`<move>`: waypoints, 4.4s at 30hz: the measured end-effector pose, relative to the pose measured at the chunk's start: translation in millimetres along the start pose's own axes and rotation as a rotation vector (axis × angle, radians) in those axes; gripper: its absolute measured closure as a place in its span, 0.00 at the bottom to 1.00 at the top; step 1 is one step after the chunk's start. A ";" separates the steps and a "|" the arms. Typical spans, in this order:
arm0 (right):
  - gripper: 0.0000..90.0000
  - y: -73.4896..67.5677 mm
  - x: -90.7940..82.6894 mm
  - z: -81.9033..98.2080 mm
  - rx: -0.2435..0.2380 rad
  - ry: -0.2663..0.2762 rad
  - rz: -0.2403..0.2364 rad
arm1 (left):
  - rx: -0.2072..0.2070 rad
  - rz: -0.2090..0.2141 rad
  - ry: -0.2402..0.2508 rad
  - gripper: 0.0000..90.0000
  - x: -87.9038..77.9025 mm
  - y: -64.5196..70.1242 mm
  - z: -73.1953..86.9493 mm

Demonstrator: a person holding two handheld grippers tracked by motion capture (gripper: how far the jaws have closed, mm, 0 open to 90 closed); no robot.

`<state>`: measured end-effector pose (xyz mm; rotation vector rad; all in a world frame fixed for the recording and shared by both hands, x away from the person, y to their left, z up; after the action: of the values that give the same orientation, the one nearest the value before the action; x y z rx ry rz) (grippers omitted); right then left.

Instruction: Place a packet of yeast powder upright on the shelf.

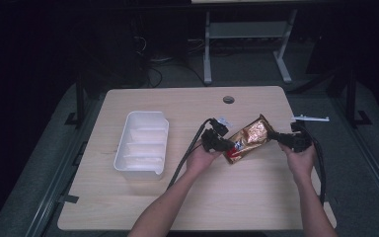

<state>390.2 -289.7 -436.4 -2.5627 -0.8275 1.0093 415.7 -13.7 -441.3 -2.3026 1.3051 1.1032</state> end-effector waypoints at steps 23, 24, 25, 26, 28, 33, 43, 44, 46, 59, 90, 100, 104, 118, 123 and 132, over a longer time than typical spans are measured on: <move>1.00 -91.9 -31.3 -29.6 -0.428 0.024 -0.062 | 0.006 0.042 0.147 0.45 -36.1 -10.1 25.6; 1.00 -94.6 -32.9 -29.9 -0.442 0.024 -0.064 | 0.016 0.048 0.156 0.43 -37.2 -9.4 25.9; 1.00 -97.3 -34.5 -29.9 -0.466 0.027 -0.056 | 0.026 0.052 0.165 0.41 -37.9 -8.7 26.1; 1.00 -99.8 -36.3 -29.7 -0.484 0.026 -0.057 | 0.035 0.060 0.169 0.40 -38.9 -8.1 26.0; 1.00 -108.3 -42.4 -29.3 -0.533 0.021 -0.082 | 0.053 0.084 0.190 0.39 -41.0 -5.9 25.5; 1.00 -114.9 -53.6 -29.5 -0.593 0.007 -0.153 | 0.063 0.116 0.201 0.35 -42.8 -5.1 25.8; 0.99 -109.5 -58.9 -21.8 -0.639 -0.094 -0.338 | 0.077 0.312 0.214 0.35 -31.4 0.3 28.5; 0.99 -109.5 -58.2 -20.8 -0.643 -0.103 -0.342 | 0.090 0.315 0.208 0.35 -29.6 2.8 28.2; 0.99 -110.1 -57.7 -19.5 -0.648 -0.113 -0.359 | 0.101 0.332 0.205 0.35 -26.8 6.4 27.8; 0.98 -109.4 -53.4 -20.2 -0.628 -0.114 -0.398 | 0.182 0.427 0.158 0.60 -26.1 17.6 30.9; 0.82 -85.9 -22.8 3.2 -0.478 -0.161 -0.400 | 0.236 0.374 0.107 0.76 -26.2 24.8 32.6; 0.92 -85.3 -34.5 3.3 -0.457 -0.146 -0.430 | 0.211 0.282 0.128 0.53 -38.1 26.4 40.5; 0.93 -86.7 -41.7 4.2 -0.460 -0.149 -0.407 | 0.204 0.257 0.130 0.46 -44.3 26.5 48.6; 0.93 -80.3 -43.4 -6.7 -0.393 -0.142 -0.363 | 0.229 0.149 0.109 0.40 -70.2 33.1 78.8; 0.93 -79.0 -39.8 -14.8 -0.372 -0.136 -0.350 | 0.244 0.135 0.107 0.36 -77.0 39.7 85.2; 0.93 -79.0 -35.0 -25.4 -0.334 -0.138 -0.324 | 0.272 0.138 0.101 0.34 -87.9 49.7 99.6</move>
<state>354.4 -248.1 -365.1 -2.5138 -1.5064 1.0228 300.1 68.4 -437.8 -2.1169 1.5659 0.7983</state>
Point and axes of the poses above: each handheld gripper's, and its own axes: x roughly forward along the jaws, z roughly out of its underside, y roughly to its right, the point moved 1 cm from there along x, roughly forward along the jaws, and after that the axes turned 4 degrees about -z, right-handed, at the moved point
